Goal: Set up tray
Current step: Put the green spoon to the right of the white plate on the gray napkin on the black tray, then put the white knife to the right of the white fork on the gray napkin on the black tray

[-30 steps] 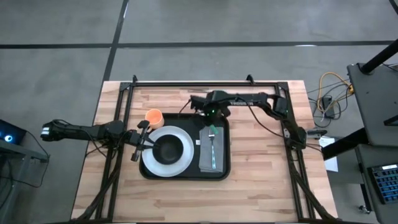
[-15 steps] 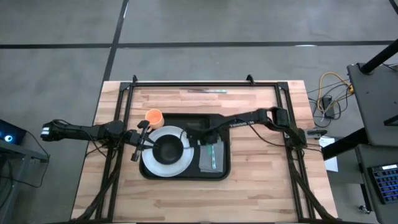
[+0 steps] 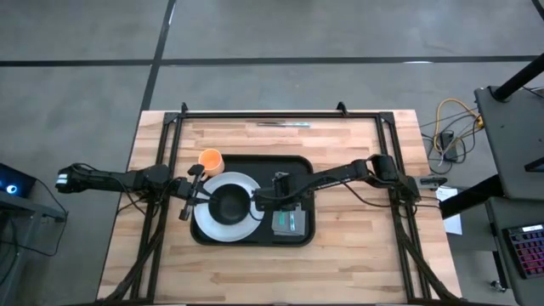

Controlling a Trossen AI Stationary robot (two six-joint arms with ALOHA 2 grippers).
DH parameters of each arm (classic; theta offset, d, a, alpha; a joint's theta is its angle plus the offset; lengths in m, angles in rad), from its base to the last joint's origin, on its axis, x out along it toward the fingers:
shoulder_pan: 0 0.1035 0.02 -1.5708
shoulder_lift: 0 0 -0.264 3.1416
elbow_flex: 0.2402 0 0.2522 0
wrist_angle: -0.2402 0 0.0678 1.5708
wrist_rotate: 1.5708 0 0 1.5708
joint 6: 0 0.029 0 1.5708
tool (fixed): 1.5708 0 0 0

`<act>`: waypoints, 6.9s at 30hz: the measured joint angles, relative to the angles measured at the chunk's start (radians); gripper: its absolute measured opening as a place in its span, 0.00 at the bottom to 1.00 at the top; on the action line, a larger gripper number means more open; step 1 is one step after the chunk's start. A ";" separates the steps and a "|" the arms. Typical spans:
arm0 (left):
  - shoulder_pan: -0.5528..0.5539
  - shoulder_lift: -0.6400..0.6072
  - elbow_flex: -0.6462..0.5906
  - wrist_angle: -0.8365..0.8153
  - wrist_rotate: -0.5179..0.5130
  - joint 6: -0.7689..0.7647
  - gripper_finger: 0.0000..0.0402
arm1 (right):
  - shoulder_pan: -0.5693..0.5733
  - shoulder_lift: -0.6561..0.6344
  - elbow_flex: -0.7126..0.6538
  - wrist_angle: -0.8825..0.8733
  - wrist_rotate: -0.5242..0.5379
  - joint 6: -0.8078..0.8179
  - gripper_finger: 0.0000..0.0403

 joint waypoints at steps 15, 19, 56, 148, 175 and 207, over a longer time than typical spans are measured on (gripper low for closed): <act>0.000 0.000 0.000 0.000 0.000 0.000 0.06 | 0.000 0.001 -0.011 0.001 0.024 -0.003 0.11; 0.000 0.000 0.000 0.000 0.000 0.000 0.06 | 0.000 0.019 -0.013 0.002 0.024 -0.001 0.11; 0.000 0.000 0.000 0.000 0.000 0.000 0.06 | 0.000 0.066 -0.018 0.040 0.022 0.000 0.29; 0.000 0.000 0.000 0.000 0.000 0.000 0.06 | 0.030 0.070 0.015 0.057 0.014 -0.036 0.26; 0.000 0.000 0.000 0.000 0.000 0.000 0.06 | 0.031 0.087 0.029 0.053 -0.008 0.058 0.13; 0.000 0.000 0.000 0.000 0.000 0.000 0.06 | 0.035 0.085 0.031 0.071 -0.013 0.109 0.35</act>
